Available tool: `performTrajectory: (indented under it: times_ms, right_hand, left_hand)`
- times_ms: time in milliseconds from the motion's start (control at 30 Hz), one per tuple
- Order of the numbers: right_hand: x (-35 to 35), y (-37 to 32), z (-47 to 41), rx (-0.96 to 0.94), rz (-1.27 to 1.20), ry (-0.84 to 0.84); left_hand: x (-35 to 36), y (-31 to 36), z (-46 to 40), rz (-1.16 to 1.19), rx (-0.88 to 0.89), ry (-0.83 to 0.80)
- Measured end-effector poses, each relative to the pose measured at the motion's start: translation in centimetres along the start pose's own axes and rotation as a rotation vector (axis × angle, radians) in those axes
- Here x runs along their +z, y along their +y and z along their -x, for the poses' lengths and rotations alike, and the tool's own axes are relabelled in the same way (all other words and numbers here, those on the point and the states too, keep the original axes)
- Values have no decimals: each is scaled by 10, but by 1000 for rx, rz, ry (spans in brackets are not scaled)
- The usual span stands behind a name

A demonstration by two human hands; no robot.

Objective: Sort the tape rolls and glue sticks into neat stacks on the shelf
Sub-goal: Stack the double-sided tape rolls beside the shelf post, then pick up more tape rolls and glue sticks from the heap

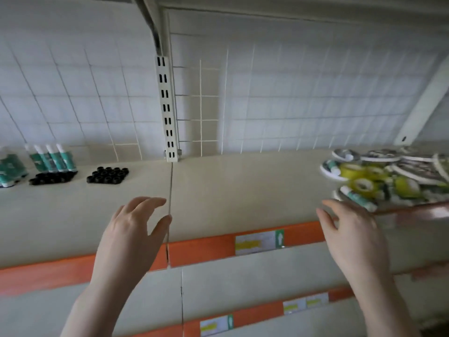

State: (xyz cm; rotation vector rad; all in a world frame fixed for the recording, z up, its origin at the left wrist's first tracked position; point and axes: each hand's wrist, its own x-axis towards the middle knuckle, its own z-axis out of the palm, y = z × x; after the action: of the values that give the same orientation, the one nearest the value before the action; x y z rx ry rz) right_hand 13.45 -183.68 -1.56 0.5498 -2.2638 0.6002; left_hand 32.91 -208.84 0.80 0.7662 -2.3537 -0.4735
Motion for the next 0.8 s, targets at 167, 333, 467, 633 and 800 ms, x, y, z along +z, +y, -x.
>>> performTrajectory:
  times_ms: [167, 333, 467, 633, 800]
  right_hand:
    - [-10, 102, -28, -46, -13, 52]
    - [-7, 207, -74, -152, -71, 10]
    - [-10, 262, -98, -226, -142, -38]
    - [-2, 290, -109, -263, -205, -81]
    - [3, 302, -112, -306, -267, -58]
  left_hand:
    - [67, 91, -1, 4, 1, 18]
    - [155, 199, 6, 44, 21, 61]
    - [198, 260, 9, 47, 28, -12]
    - [216, 304, 11, 17, 35, -23]
    - [233, 330, 9, -72, -68, -105]
